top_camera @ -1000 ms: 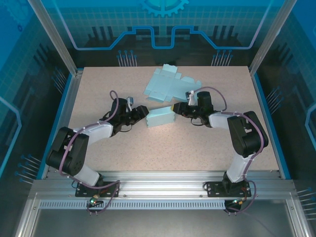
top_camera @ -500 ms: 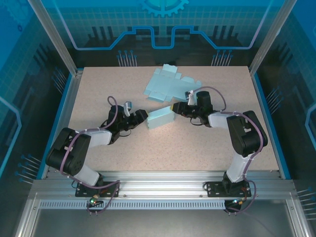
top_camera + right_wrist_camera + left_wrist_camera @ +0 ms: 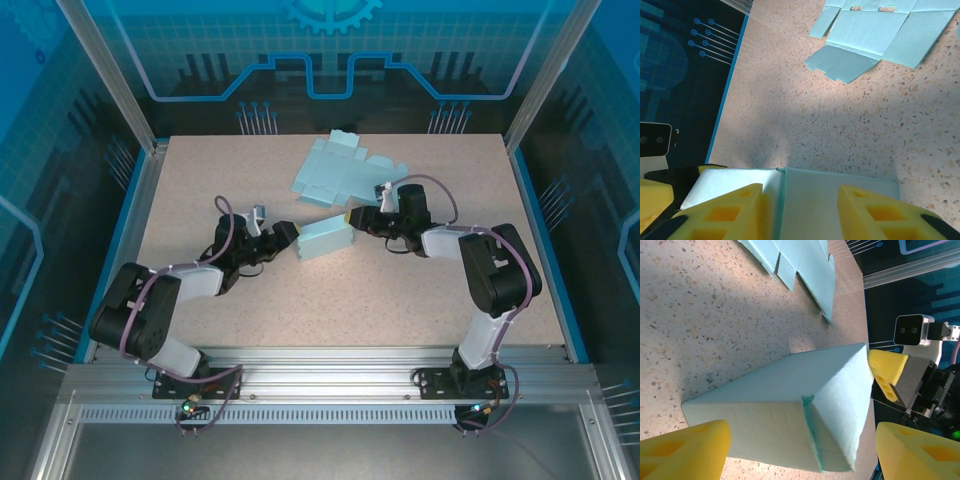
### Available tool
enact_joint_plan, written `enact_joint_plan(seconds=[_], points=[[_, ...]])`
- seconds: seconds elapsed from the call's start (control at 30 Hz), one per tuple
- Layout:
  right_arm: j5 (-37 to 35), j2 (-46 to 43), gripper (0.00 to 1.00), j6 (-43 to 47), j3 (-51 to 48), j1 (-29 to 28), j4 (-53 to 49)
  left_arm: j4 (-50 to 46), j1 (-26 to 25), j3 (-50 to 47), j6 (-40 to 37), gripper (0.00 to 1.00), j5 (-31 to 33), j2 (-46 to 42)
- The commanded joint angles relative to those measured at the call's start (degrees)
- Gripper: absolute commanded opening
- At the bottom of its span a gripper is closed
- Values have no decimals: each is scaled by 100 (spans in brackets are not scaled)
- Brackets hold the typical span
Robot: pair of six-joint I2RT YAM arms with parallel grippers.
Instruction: Fold the paper box
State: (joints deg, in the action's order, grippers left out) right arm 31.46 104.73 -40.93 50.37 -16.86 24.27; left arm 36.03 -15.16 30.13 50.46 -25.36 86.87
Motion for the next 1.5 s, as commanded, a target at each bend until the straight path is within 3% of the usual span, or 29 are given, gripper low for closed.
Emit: enact_joint_plan(seconds=[0.0, 0.4, 0.53, 0.63, 0.73, 0.87, 1.2, 1.47], points=[[-1075, 687, 41, 279, -457, -87, -1961, -261, 35, -20, -227, 77, -83, -65], [-1061, 750, 40, 271, -436, -90, -1953, -177, 30, -283, -127, 67, -218, 412], [-1055, 768, 40, 256, -461, -98, -1931, -25, 31, -447, -141, 48, -63, 669], [-1067, 743, 40, 269, -493, -96, -1926, 355, 30, -543, -7, 44, -103, 935], [-1057, 770, 39, 270, -514, -89, -1868, 624, 30, -626, 50, 28, -106, 1187], [-1008, 829, 37, 247, -530, -91, -1770, 743, 47, -701, 34, 21, -27, 1349], [-807, 469, 35, 415, -607, -170, -1635, 420, 59, -538, -140, 24, -116, 838], [-886, -238, 39, 758, -638, -326, -1651, 15, -190, -298, -912, 27, -144, 218]])
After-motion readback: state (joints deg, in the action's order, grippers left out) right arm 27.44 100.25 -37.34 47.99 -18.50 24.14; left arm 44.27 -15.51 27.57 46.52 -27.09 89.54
